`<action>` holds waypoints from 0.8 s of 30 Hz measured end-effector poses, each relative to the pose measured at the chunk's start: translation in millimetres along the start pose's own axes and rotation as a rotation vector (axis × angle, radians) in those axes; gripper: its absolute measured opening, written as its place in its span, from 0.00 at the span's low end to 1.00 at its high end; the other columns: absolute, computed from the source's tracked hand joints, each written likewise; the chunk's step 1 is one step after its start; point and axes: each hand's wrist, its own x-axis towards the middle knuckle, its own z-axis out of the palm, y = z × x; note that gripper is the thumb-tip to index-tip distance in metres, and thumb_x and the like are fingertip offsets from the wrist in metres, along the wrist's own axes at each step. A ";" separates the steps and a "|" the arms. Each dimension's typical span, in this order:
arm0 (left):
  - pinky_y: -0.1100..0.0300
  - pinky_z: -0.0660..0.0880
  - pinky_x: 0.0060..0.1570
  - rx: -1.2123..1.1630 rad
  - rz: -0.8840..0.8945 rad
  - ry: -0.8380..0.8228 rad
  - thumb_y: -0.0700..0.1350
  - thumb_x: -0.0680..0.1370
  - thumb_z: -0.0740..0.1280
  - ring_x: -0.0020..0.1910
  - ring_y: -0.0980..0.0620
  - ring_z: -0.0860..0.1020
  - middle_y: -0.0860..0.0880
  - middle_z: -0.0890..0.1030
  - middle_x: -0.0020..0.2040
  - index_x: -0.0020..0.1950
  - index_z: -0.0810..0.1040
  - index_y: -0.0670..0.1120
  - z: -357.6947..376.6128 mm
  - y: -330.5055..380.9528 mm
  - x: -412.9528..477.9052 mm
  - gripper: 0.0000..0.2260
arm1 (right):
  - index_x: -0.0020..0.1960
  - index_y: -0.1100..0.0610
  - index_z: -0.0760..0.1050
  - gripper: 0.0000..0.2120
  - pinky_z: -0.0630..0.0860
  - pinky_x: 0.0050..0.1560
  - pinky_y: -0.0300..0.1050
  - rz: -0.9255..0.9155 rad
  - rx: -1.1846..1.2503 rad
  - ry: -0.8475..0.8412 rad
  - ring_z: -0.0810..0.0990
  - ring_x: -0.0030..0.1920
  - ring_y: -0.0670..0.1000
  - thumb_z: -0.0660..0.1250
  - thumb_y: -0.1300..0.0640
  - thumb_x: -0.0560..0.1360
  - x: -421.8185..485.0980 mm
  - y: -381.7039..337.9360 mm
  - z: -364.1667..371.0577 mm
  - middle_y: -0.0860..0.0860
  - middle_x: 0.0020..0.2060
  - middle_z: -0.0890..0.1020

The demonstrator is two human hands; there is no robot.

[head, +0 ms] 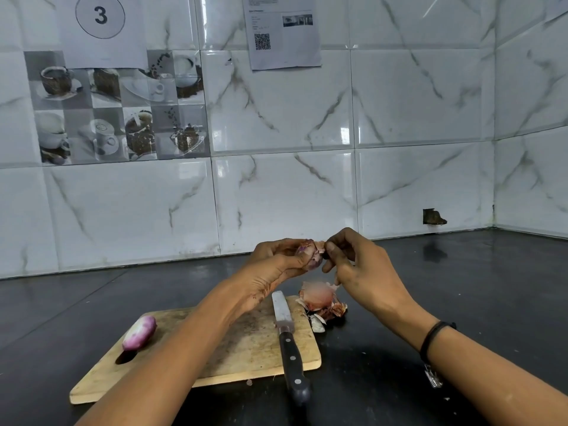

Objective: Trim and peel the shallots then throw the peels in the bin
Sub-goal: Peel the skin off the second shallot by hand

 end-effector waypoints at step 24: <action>0.47 0.79 0.57 -0.114 -0.161 -0.021 0.35 0.67 0.72 0.59 0.34 0.80 0.31 0.81 0.58 0.56 0.80 0.33 8.9 0.2 -0.7 0.18 | 0.50 0.69 0.74 0.14 0.72 0.29 0.37 0.402 0.678 -0.043 0.75 0.29 0.47 0.54 0.64 0.86 13.6 16.4 8.5 0.57 0.33 0.79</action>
